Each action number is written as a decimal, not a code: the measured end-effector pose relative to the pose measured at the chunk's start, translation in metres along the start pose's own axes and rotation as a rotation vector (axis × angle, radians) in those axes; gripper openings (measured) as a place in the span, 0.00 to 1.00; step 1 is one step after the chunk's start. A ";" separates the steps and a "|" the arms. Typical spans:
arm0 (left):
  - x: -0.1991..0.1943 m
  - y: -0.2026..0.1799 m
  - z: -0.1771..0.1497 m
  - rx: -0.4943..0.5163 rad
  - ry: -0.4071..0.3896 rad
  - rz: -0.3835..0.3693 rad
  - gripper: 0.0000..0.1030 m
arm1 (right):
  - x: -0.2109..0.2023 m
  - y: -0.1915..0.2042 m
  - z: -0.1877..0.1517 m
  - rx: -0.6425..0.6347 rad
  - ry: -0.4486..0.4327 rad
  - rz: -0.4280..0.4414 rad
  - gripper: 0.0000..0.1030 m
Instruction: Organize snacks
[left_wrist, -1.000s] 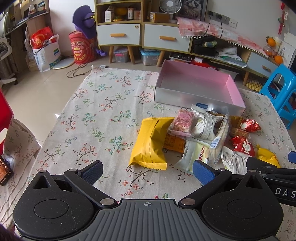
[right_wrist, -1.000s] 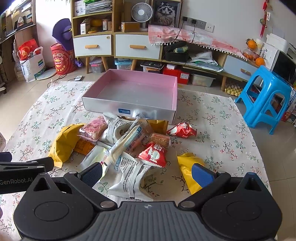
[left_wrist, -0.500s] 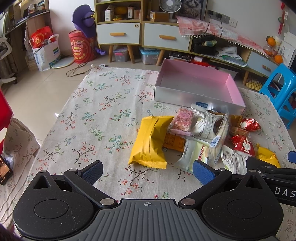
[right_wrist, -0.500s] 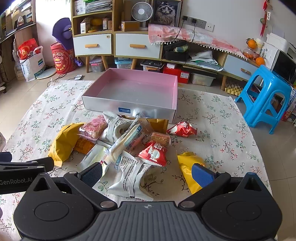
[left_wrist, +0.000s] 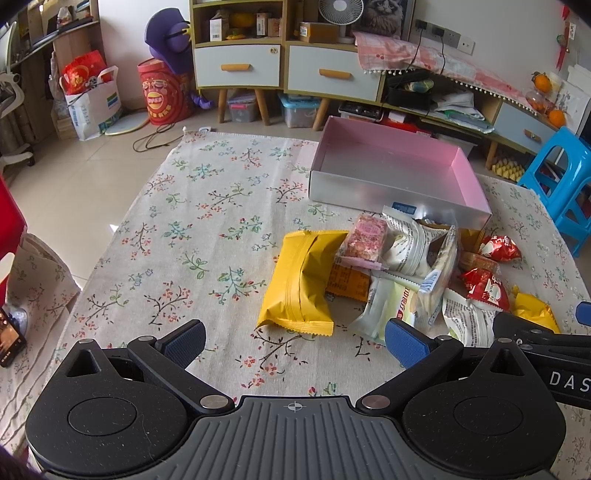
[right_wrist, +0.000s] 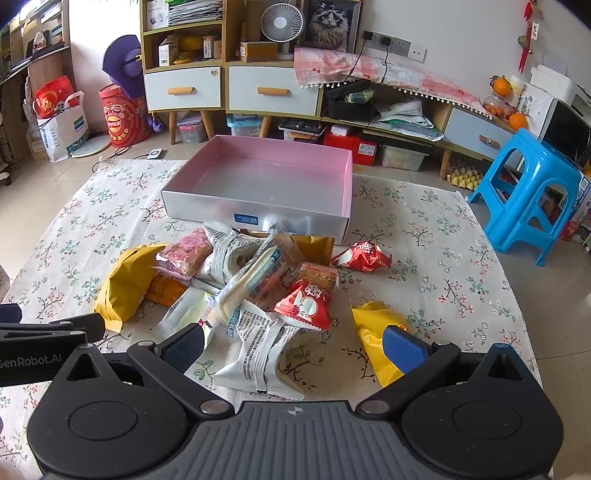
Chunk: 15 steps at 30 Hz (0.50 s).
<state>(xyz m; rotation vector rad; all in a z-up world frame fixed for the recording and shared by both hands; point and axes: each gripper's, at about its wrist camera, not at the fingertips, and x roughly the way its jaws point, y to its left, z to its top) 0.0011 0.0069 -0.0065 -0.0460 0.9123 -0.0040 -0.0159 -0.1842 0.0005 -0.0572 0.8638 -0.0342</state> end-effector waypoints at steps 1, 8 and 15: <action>0.000 0.000 0.000 0.000 0.000 -0.001 1.00 | 0.000 0.000 0.000 0.001 0.000 0.000 0.90; 0.001 0.001 -0.001 -0.001 0.001 -0.002 1.00 | -0.001 0.000 0.002 0.001 0.005 -0.005 0.90; 0.002 0.002 -0.001 -0.002 0.004 -0.007 1.00 | 0.000 -0.001 0.003 0.008 0.008 -0.008 0.90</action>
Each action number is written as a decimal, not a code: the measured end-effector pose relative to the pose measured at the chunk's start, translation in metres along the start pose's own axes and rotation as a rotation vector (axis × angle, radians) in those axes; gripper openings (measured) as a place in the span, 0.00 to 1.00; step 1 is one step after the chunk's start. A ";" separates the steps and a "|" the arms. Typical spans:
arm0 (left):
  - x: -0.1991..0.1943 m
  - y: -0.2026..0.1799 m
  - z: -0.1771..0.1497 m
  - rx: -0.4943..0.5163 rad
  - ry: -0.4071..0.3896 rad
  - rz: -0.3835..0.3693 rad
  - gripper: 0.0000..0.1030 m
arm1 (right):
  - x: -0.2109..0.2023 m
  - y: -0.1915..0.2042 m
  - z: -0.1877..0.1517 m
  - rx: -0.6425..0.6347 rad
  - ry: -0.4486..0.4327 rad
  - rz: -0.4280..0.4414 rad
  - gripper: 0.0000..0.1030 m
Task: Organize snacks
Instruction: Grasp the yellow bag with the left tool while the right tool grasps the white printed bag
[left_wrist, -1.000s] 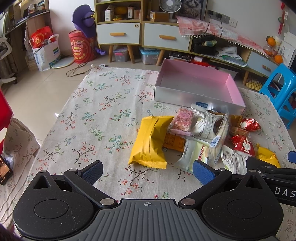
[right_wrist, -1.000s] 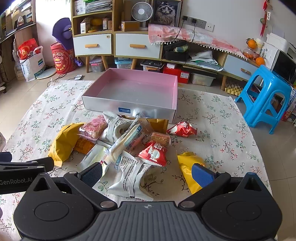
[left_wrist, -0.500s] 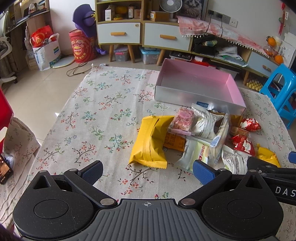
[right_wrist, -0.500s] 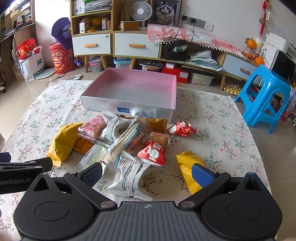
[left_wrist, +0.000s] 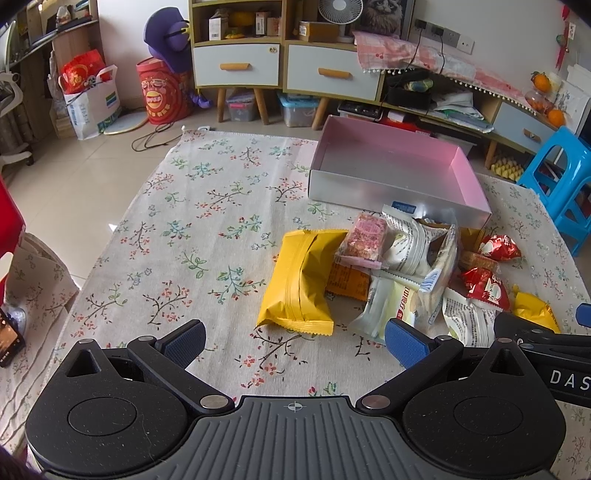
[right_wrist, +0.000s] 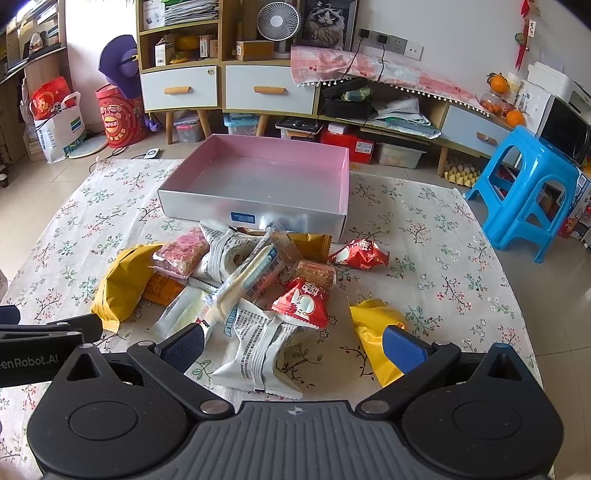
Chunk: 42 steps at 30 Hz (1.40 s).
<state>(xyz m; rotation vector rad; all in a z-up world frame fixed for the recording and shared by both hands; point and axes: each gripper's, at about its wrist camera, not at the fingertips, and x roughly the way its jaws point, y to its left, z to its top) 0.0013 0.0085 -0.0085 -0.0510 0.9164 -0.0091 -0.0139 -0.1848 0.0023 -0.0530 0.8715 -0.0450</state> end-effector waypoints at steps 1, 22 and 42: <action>0.000 0.001 0.001 -0.002 0.001 -0.002 1.00 | 0.000 0.000 0.000 0.001 0.001 -0.001 0.90; 0.021 0.013 0.041 0.168 0.047 -0.066 1.00 | 0.040 -0.040 0.026 0.097 0.201 0.111 0.90; 0.112 0.033 0.038 0.053 0.128 -0.303 0.86 | 0.102 -0.042 0.009 0.234 0.372 0.350 0.78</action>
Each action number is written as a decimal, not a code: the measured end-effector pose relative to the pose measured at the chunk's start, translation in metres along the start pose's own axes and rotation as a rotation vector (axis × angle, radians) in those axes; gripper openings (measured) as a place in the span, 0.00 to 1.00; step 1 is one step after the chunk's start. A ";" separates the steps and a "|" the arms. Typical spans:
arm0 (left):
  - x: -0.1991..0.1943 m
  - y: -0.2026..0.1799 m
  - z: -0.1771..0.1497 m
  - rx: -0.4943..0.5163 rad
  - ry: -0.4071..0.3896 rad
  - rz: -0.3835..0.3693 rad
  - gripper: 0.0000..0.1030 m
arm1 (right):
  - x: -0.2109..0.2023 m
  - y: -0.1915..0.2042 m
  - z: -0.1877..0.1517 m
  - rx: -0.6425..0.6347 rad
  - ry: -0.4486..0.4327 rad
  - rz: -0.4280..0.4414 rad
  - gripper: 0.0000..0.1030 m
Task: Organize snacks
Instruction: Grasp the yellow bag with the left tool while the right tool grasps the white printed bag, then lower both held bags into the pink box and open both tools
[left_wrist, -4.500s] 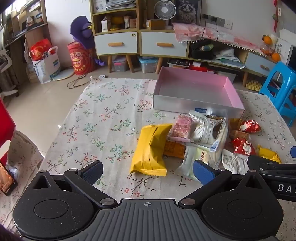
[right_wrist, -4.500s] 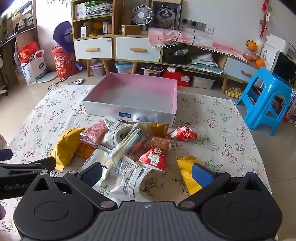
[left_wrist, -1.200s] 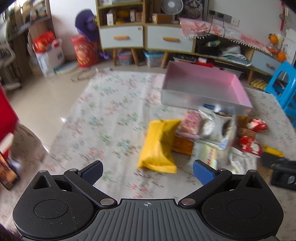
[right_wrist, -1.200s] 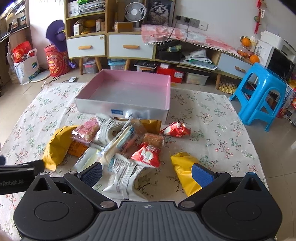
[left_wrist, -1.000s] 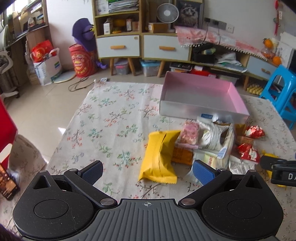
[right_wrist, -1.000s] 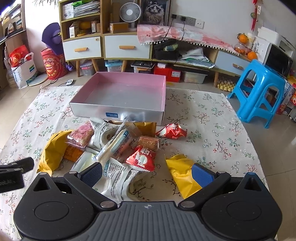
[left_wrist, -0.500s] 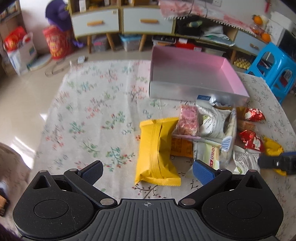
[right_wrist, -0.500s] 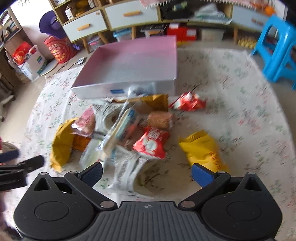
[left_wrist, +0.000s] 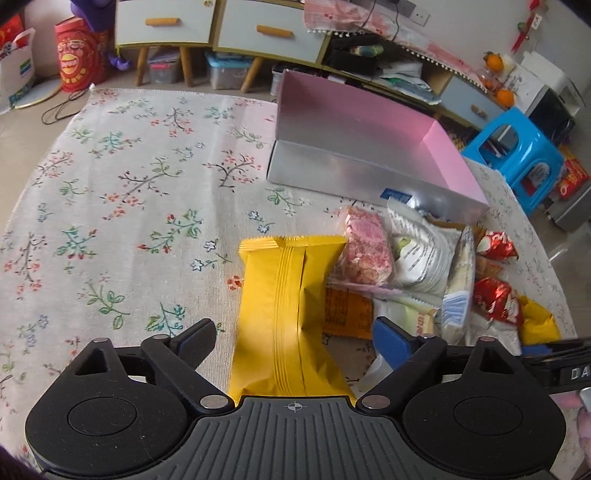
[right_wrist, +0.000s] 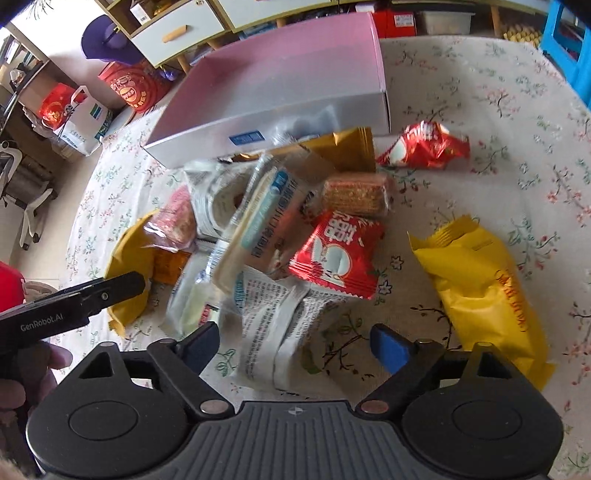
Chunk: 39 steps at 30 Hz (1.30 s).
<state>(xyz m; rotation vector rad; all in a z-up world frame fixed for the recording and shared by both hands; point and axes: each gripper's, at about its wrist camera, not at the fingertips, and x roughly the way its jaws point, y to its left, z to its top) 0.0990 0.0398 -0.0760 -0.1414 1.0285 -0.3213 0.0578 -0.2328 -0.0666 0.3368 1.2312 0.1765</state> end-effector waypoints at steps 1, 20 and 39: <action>0.003 0.001 -0.001 0.003 0.000 -0.002 0.84 | 0.000 0.000 0.000 -0.008 -0.008 0.007 0.78; -0.002 0.014 -0.008 -0.052 -0.058 0.004 0.39 | -0.004 0.014 -0.012 -0.208 -0.103 -0.128 0.38; -0.035 0.017 -0.001 -0.125 -0.110 -0.018 0.38 | -0.030 0.013 -0.007 -0.107 -0.125 -0.035 0.22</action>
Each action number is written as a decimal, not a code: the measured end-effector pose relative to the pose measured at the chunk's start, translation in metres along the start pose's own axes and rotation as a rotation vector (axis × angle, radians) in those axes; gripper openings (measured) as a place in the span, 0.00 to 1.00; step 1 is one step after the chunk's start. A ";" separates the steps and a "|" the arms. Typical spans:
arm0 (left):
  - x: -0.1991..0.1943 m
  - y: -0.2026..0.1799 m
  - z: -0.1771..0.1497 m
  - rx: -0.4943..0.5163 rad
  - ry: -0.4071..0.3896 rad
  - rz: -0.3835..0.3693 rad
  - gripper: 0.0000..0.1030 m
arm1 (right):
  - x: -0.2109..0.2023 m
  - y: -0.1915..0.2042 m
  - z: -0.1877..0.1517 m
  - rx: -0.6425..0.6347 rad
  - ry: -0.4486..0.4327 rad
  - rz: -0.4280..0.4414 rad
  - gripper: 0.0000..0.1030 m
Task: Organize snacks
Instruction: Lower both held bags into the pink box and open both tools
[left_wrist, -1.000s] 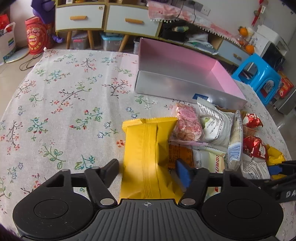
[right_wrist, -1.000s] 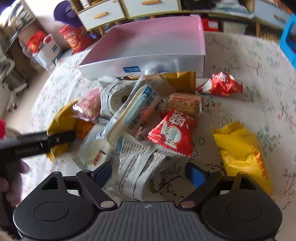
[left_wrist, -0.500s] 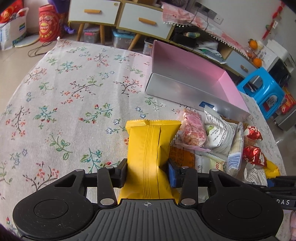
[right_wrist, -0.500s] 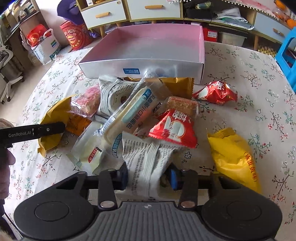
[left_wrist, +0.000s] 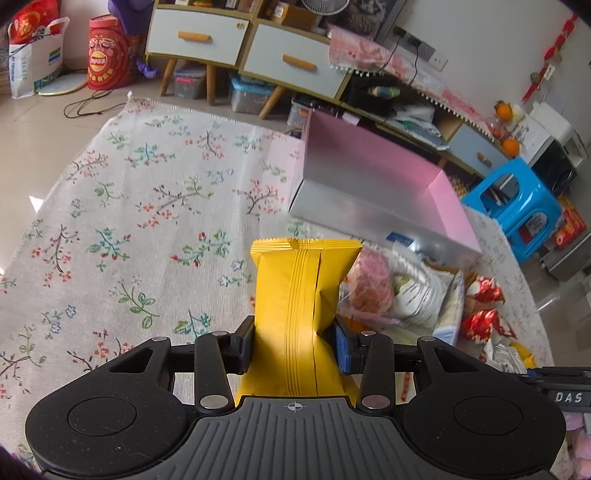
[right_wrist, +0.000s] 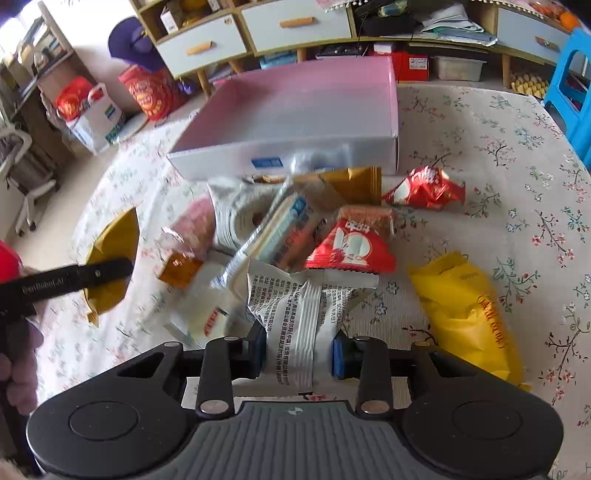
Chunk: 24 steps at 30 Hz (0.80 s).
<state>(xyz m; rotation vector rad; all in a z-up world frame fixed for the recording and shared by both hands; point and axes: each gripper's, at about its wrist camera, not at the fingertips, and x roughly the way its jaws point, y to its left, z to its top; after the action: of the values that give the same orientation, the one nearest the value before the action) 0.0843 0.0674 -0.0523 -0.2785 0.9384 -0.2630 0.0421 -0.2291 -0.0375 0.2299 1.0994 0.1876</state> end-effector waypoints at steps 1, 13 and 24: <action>-0.002 -0.001 0.001 -0.003 -0.006 -0.004 0.38 | -0.003 -0.002 0.002 0.008 -0.009 0.008 0.22; 0.009 -0.033 0.050 0.071 -0.103 0.013 0.38 | -0.029 -0.006 0.050 0.067 -0.136 0.006 0.22; 0.070 -0.067 0.110 0.126 -0.169 0.003 0.38 | 0.010 -0.028 0.125 0.145 -0.226 0.025 0.22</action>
<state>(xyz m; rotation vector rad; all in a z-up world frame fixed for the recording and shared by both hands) 0.2074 -0.0052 -0.0202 -0.1803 0.7516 -0.2898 0.1598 -0.2644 0.0009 0.3859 0.8859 0.1013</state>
